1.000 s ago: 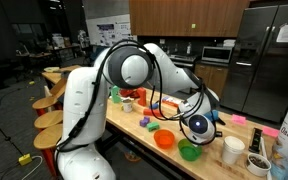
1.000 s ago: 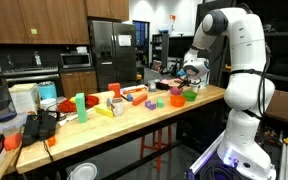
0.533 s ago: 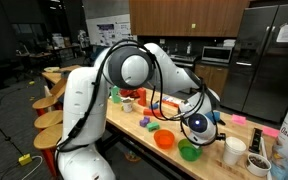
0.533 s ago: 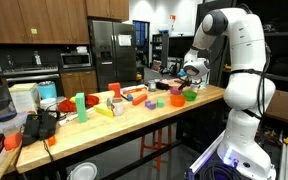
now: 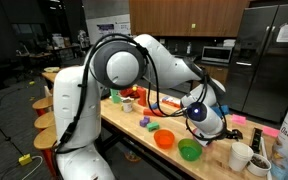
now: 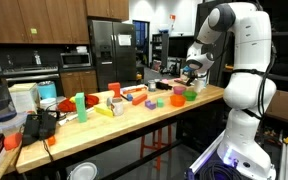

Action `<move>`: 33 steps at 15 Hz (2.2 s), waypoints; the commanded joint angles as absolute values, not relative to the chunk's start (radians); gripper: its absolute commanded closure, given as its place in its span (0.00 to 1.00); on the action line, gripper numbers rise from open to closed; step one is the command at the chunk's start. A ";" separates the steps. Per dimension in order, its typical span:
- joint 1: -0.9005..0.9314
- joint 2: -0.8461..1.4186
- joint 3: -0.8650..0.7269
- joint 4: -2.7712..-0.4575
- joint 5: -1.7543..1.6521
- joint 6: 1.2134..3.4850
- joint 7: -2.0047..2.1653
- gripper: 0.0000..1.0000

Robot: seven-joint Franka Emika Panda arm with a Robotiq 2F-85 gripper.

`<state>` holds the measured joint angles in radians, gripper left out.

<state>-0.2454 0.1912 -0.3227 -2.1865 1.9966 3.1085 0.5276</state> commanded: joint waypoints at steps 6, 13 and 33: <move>-0.256 -0.009 -0.307 -2.197 1.911 3.334 0.418 0.00; -0.280 -0.208 -0.181 -2.240 1.701 3.466 0.365 0.00; 0.021 -0.686 -0.196 -2.807 1.277 3.457 0.901 0.00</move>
